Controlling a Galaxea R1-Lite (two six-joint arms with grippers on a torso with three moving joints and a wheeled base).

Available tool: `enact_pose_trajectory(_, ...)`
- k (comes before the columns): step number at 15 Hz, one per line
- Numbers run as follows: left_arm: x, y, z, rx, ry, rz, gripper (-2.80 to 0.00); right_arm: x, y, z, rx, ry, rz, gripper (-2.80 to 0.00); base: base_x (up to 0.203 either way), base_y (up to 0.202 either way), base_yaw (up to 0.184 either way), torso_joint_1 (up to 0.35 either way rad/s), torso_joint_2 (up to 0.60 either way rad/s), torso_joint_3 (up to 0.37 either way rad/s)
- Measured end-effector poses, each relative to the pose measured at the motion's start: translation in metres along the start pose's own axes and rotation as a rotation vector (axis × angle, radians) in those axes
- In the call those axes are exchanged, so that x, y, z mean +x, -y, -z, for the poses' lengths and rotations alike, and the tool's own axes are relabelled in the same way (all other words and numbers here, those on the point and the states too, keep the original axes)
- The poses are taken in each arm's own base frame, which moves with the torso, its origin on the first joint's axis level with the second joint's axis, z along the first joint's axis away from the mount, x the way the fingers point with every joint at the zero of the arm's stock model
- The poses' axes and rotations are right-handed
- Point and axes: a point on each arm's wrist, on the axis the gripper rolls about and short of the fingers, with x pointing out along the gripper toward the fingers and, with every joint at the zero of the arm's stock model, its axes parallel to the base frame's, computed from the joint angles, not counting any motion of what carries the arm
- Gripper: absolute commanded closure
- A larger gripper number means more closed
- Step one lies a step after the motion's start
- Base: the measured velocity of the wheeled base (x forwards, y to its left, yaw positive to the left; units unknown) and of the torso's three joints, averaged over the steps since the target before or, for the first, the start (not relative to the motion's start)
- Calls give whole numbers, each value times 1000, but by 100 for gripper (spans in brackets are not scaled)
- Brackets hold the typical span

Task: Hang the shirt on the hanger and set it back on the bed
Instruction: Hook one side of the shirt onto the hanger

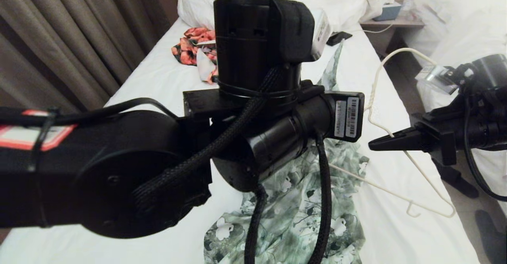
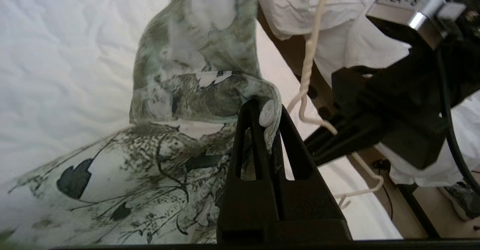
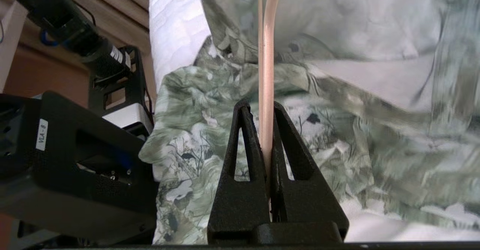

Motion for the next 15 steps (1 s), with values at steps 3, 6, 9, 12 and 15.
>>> enact_pose_trajectory(3, -2, 16, -3, 5, -29, 36, 0, -1, -2, -7, -50, 21, 8, 0, 0, 0, 0, 0, 0, 0)
enact_pose_trajectory(6, -7, 37, 2, 1, -38, 78, 0, -1, -7, -10, -74, 28, 4, 0, 0, 0, 0, 0, 0, 0)
enact_pose_trajectory(9, -12, 52, 1, 7, -41, 116, 0, 2, -13, -13, -97, 29, -14, 0, 0, 0, 0, 0, 0, 0)
enact_pose_trajectory(12, -12, 56, 3, 12, -47, 124, 0, 5, -17, -14, -155, 29, -28, 0, 0, 0, 0, 0, 0, 0)
enact_pose_trajectory(15, -11, 61, 9, 18, -54, 123, 0, 7, -15, -14, -213, 28, -31, 0, 0, 0, 0, 0, 0, 0)
